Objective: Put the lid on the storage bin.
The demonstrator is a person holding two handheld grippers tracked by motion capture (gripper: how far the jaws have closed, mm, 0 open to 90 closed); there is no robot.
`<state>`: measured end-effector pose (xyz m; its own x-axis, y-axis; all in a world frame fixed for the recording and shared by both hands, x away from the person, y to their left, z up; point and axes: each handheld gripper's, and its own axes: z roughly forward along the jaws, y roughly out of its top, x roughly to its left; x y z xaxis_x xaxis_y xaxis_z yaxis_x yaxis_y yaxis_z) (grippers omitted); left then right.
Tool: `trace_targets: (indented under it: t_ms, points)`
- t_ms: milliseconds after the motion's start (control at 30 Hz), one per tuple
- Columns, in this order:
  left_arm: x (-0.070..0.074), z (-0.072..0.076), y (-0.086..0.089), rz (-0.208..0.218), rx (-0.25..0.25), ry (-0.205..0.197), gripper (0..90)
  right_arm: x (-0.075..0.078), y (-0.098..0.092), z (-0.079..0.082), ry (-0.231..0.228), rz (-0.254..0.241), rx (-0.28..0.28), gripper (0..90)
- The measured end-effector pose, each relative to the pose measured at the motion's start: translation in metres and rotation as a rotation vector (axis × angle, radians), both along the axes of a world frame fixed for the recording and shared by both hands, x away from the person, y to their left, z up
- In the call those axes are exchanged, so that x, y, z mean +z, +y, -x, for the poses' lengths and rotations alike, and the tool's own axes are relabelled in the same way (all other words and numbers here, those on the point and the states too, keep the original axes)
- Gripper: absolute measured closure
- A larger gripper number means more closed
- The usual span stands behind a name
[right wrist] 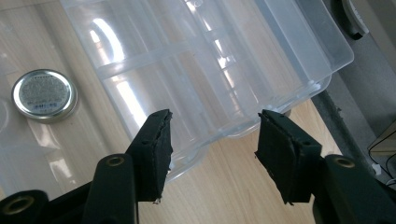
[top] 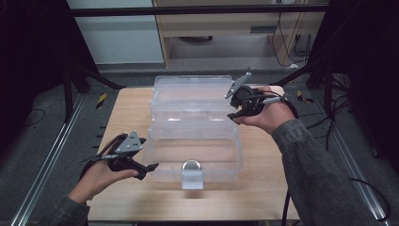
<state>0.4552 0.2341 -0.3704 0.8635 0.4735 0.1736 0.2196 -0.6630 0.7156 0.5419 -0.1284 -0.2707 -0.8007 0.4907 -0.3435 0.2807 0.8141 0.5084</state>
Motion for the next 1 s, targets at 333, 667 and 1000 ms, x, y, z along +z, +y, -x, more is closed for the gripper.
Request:
trace_targets:
  t_ms: [333, 667, 1000]
  points:
    - [-0.002, 0.001, -0.017, -0.019, -0.061, 0.032, 6.7, 0.004, 0.004, -0.017, -0.024, -0.007, 0.0, 49.1]
    - [-0.018, 0.002, -0.029, -0.052, -0.102, 0.067, 8.8, -0.001, 0.009, -0.028, -0.034, -0.01, 0.022, 50.3]
    - [-0.032, -0.001, -0.037, -0.067, -0.112, 0.106, 17.1, -0.018, 0.027, -0.042, -0.018, 0.038, 0.075, 54.6]
